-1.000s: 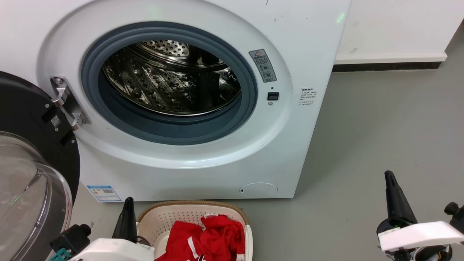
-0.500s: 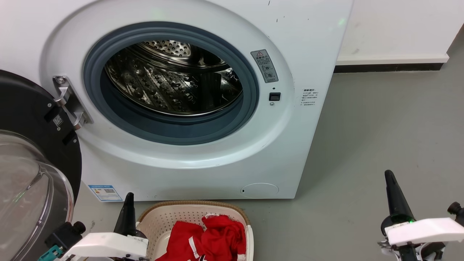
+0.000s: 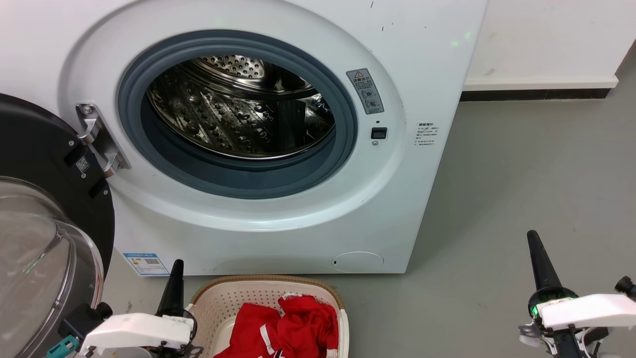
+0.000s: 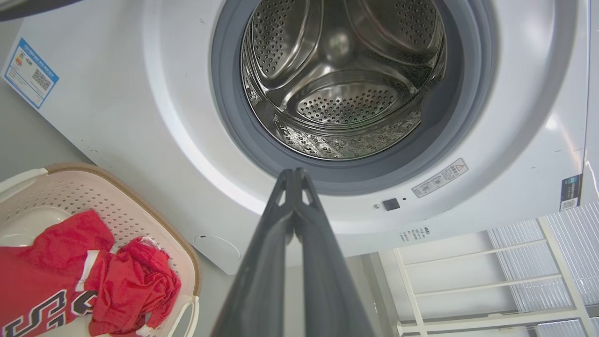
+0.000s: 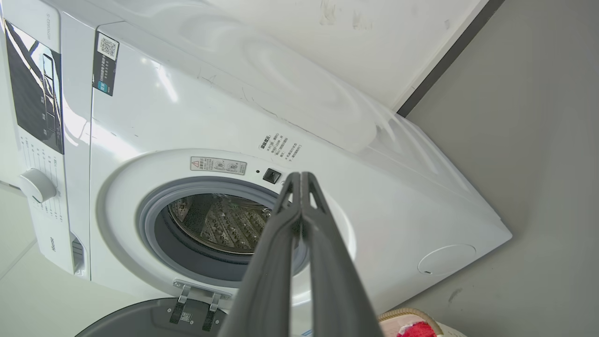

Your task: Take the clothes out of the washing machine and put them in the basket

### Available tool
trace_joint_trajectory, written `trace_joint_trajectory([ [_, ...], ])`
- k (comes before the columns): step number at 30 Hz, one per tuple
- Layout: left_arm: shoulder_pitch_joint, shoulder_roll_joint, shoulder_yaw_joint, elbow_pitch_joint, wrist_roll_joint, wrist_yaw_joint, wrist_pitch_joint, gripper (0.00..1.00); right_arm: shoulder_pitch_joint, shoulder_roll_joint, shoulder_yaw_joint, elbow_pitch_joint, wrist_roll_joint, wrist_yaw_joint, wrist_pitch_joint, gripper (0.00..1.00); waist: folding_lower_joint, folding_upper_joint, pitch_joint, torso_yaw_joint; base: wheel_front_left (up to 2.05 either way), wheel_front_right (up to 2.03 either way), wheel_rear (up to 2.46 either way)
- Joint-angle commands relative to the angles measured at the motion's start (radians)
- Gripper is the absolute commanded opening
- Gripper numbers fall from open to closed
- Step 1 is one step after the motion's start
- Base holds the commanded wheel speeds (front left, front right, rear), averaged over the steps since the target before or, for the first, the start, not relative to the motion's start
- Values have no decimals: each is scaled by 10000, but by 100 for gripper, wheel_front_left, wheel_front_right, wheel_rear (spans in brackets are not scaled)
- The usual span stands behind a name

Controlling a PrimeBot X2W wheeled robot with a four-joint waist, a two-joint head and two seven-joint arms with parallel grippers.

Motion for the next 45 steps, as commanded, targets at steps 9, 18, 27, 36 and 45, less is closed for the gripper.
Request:
trace_joint_trajectory([
  [9,-403,73,146,69,-1169,-194,282,0,-343,-68,-78,119,1169,-2,274,0,0,-1,-14,39,0,0,0],
  [18,-522,66,235,197,-2058,-301,499,0,-417,-58,-137,258,2048,-3,504,0,0,-1,-28,76,0,0,0],
  [27,-653,56,321,297,-2897,-404,719,0,-540,-43,-200,401,2856,-3,717,0,0,-1,-41,112,0,0,0],
  [36,-773,43,410,400,-3659,-494,905,0,-603,-23,-263,527,3604,-4,924,0,0,-1,-55,149,0,0,0],
  [45,-838,32,486,492,-4294,-567,1073,0,-677,-4,-316,629,4221,-4,1099,0,0,-1,-66,181,0,0,0],
])
